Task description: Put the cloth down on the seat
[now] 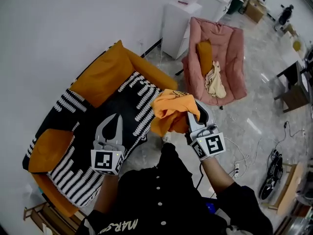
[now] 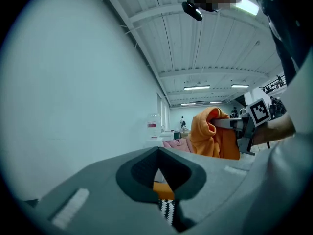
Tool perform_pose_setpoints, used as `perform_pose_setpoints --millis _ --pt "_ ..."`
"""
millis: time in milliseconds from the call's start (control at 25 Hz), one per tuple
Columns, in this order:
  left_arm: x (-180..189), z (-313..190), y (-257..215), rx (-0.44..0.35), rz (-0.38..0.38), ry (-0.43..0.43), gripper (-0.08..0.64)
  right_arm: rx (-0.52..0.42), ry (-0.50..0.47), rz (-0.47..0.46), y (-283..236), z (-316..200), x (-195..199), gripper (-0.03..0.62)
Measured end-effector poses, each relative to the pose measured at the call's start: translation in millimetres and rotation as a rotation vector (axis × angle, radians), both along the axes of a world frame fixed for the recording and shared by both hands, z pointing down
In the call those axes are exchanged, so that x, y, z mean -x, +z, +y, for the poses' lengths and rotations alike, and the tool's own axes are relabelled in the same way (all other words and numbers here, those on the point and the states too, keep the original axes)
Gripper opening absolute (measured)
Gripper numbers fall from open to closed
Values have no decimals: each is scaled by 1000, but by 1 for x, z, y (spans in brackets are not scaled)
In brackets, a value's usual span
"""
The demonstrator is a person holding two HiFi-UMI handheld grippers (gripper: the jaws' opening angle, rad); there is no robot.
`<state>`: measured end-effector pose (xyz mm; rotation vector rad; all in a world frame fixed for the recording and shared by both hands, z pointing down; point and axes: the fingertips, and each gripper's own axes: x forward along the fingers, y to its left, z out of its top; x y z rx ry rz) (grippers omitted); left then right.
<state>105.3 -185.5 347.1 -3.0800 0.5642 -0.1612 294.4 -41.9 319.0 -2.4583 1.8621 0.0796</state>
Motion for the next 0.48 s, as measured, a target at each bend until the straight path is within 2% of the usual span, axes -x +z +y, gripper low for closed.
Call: perform_pose_setpoints --millis 480 --pt "-76 -49 5 30 -13 -143 1 16 -115 13 -6 -63 -97 80"
